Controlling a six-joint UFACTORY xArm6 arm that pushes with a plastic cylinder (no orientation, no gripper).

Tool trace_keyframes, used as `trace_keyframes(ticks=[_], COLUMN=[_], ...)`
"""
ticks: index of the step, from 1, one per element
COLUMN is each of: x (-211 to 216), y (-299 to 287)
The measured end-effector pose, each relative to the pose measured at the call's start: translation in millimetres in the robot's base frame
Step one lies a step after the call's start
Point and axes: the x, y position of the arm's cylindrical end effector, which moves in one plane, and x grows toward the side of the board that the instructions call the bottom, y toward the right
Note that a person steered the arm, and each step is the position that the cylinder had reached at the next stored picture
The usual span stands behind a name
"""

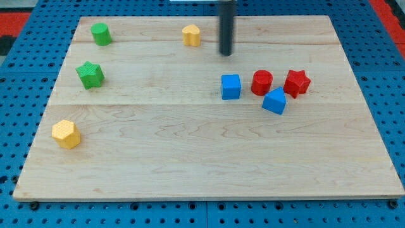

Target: Push yellow heart into blue cube

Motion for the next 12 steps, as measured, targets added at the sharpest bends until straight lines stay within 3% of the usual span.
trace_keyframes(ticks=[1,2,3,4,5,7,9,10,12], x=[-60,-62,7,20,-19,93,47,44,30], y=[-66,-143,-95,-79,-81,-38,-101,-120,-121])
